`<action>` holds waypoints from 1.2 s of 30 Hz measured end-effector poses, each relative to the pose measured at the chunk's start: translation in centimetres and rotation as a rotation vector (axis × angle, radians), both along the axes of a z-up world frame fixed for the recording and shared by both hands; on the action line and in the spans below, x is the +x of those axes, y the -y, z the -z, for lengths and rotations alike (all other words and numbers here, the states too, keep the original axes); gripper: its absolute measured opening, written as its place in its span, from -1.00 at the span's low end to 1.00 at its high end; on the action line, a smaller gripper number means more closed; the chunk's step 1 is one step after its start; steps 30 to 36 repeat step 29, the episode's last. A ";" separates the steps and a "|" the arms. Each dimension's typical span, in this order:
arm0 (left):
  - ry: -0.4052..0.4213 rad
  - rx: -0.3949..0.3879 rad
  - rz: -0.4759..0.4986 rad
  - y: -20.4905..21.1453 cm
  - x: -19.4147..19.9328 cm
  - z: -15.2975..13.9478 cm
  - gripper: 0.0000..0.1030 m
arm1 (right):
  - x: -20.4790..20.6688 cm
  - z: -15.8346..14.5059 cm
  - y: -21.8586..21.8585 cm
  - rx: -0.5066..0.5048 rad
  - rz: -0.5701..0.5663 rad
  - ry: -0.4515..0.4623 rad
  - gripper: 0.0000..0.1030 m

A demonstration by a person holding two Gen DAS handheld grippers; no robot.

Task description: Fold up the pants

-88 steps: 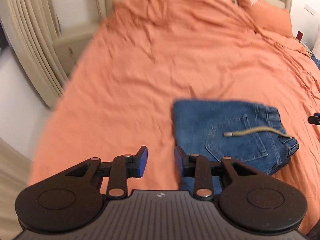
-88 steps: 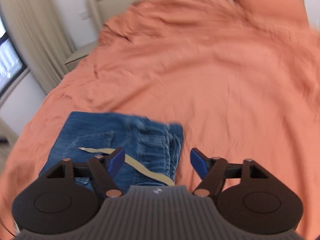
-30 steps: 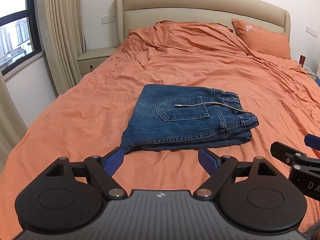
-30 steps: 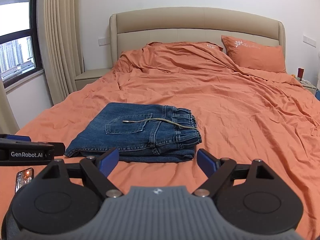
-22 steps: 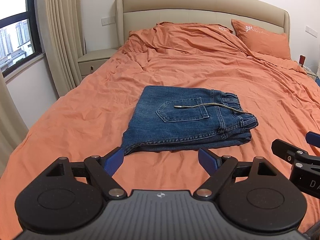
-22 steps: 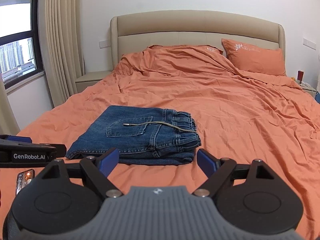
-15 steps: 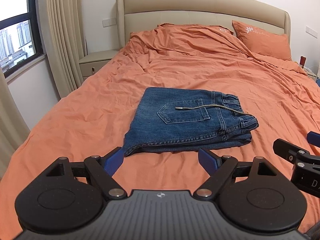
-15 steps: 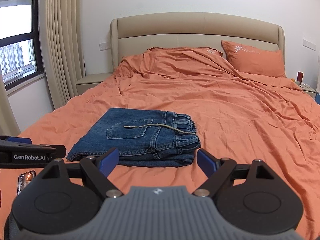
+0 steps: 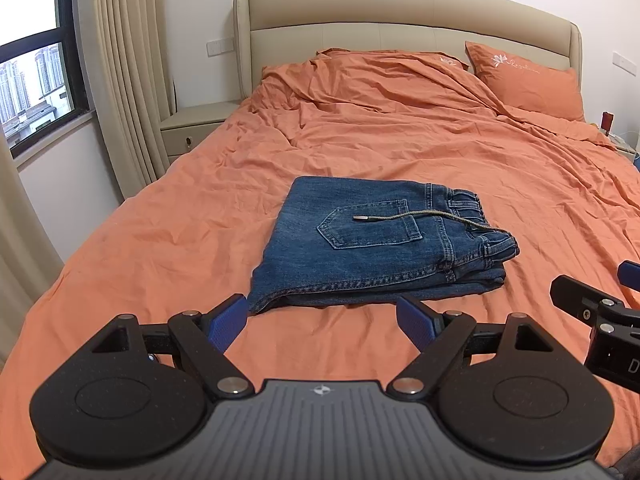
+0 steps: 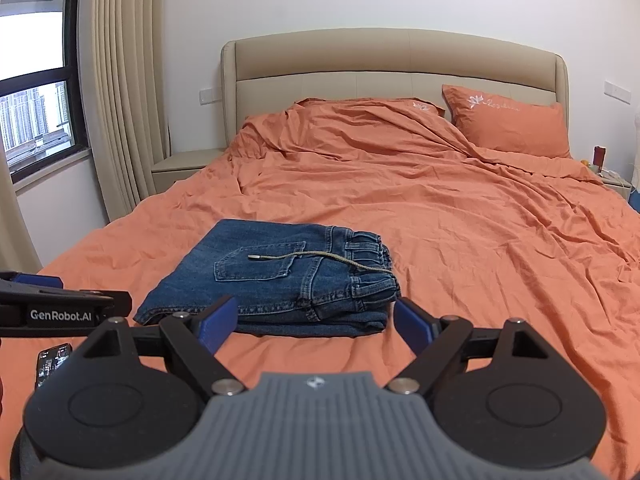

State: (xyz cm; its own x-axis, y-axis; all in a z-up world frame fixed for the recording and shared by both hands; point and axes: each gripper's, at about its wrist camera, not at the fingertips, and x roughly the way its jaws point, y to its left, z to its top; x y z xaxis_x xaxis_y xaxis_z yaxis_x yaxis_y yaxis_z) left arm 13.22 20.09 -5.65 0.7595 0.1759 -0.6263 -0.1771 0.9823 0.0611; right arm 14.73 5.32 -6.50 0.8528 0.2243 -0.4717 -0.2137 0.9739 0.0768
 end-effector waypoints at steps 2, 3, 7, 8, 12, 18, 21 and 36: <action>-0.001 0.001 0.001 0.0 0.0 0.0 0.91 | 0.0 0.0 0.0 0.000 0.000 -0.001 0.58; -0.001 0.000 0.001 0.0 0.0 0.0 0.91 | 0.0 0.0 0.0 0.000 0.000 -0.001 0.58; 0.000 0.000 0.002 0.0 0.0 -0.1 0.91 | -0.1 0.0 0.0 -0.002 0.001 -0.002 0.58; 0.001 -0.001 0.003 -0.1 0.0 -0.1 0.91 | -0.1 0.0 0.0 -0.001 0.001 -0.001 0.58; 0.002 -0.002 0.003 -0.4 -0.1 -0.3 0.91 | -0.1 -0.1 0.0 -0.001 0.001 -0.002 0.58; 0.001 0.000 0.004 -0.4 0.0 -0.2 0.91 | -0.1 0.0 0.1 -0.001 0.005 -0.004 0.58; 0.003 0.002 0.006 -0.4 0.0 -0.3 0.91 | -0.1 0.0 0.0 -0.001 0.005 -0.005 0.58; 0.013 0.004 0.007 -0.8 -0.2 -0.6 0.91 | -0.1 0.1 0.0 -0.002 0.003 -0.007 0.58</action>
